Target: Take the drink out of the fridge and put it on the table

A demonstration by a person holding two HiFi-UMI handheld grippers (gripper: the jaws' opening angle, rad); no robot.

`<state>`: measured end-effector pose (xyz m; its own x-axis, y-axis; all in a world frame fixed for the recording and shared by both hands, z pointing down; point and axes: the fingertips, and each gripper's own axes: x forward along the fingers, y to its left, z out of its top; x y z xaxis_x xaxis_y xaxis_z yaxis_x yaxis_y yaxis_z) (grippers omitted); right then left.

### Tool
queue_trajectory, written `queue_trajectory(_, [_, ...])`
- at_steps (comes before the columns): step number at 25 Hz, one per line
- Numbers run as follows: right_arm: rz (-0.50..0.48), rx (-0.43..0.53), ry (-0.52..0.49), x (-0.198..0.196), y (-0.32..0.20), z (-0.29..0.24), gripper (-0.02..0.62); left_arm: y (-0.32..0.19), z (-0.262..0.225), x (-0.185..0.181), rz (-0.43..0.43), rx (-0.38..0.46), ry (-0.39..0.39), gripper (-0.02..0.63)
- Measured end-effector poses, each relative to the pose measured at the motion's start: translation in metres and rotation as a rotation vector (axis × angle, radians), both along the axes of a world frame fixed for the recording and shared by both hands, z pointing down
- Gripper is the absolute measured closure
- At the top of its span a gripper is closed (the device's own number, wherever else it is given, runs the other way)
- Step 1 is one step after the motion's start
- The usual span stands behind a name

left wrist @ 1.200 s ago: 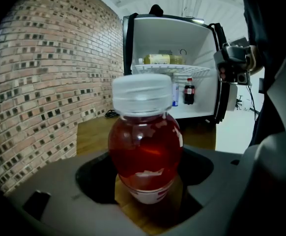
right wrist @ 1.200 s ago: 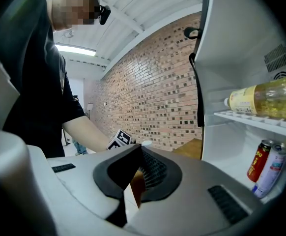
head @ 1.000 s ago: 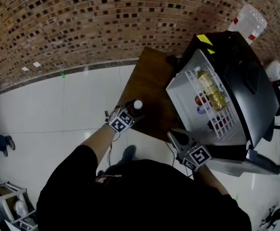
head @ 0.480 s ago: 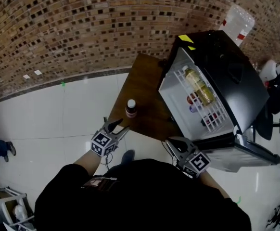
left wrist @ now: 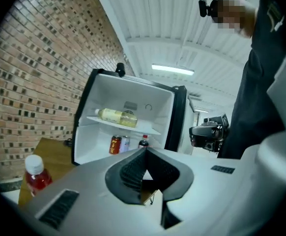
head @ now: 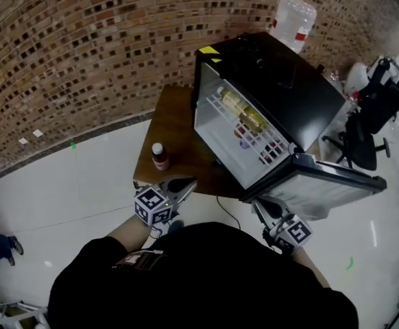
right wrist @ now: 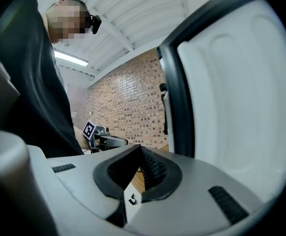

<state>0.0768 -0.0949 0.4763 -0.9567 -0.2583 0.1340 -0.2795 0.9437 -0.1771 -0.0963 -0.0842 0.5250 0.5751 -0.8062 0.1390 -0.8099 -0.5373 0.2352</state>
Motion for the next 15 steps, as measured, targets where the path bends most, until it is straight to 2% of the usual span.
queue_trajectory(3, [0.115, -0.022, -0.014, 0.051, -0.015, -0.003, 0.584, -0.011, -0.014, 0.04, 0.101, 0.005, -0.02, 0.595])
queue_trajectory(7, [0.223, -0.048, -0.021, 0.102, -0.025, 0.001, 0.586, -0.027, -0.035, 0.081, 0.187, 0.036, 0.015, 0.595])
queue_trajectory(15, [0.311, -0.056, -0.002, 0.141, -0.028, 0.013, 0.586, -0.039, -0.044, 0.119, 0.262, 0.03, 0.026, 0.595])
